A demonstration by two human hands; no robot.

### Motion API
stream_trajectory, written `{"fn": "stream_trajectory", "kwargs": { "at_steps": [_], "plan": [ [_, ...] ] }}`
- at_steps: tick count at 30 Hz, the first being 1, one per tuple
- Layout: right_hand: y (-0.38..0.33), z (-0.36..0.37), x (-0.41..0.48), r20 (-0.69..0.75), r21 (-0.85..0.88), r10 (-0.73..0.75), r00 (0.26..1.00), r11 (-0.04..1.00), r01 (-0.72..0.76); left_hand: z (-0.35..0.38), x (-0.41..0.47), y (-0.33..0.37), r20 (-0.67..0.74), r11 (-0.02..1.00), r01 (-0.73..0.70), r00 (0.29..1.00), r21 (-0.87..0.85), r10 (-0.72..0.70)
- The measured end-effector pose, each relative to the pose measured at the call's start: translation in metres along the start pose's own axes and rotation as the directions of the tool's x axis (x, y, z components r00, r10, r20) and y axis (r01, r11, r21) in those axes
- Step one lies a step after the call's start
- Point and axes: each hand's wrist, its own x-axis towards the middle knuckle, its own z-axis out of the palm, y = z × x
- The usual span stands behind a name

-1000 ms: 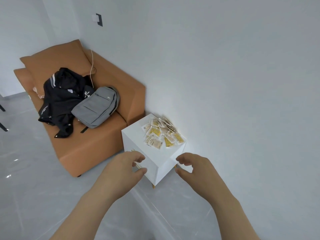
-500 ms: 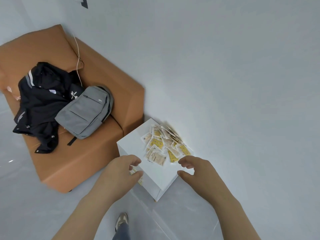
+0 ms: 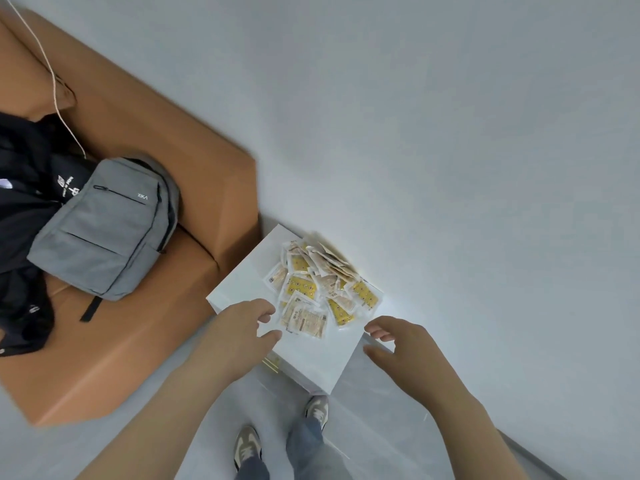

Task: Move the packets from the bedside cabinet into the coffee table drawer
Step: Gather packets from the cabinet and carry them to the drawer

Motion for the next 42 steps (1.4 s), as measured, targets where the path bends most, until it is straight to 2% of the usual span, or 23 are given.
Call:
{"fn": "stream_trajectory", "kwargs": {
  "at_steps": [6, 11, 17, 22, 33, 39, 42],
  "plan": [
    [0.031, -0.009, 0.065, 0.022, -0.011, 0.038, 0.999, 0.999, -0.037, 0.021, 0.064, 0.006, 0.016, 0.996, 0.082, 0.996, 0.026, -0.082],
    [0.066, -0.006, 0.12, 0.06, -0.041, 0.058, 0.997, 0.998, -0.056, 0.052, 0.113, 0.004, 0.049, 0.985, 0.133, 0.989, 0.112, -0.139],
    [0.103, 0.014, 0.175, 0.129, -0.067, 0.124, 0.984, 0.991, -0.116, 0.087, 0.16, -0.015, 0.084, 0.964, 0.221, 0.968, 0.148, -0.235],
    [0.129, 0.039, 0.211, 0.113, -0.046, 0.169, 0.979, 0.985, -0.165, 0.113, 0.195, -0.04, 0.157, 0.943, 0.265, 0.941, 0.203, -0.298],
    [0.18, 0.105, 0.276, 0.183, -0.141, 0.235, 0.954, 0.967, -0.212, 0.182, 0.26, -0.095, 0.198, 0.927, 0.259, 0.928, 0.271, -0.317],
    [0.203, 0.141, 0.303, 0.193, -0.115, 0.246, 0.95, 0.967, -0.228, 0.217, 0.279, -0.12, 0.165, 0.913, 0.243, 0.937, 0.328, -0.309],
    [0.213, 0.154, 0.315, 0.171, -0.107, 0.256, 0.951, 0.965, -0.241, 0.229, 0.285, -0.125, 0.101, 0.907, 0.265, 0.945, 0.328, -0.313]
  ]
}}
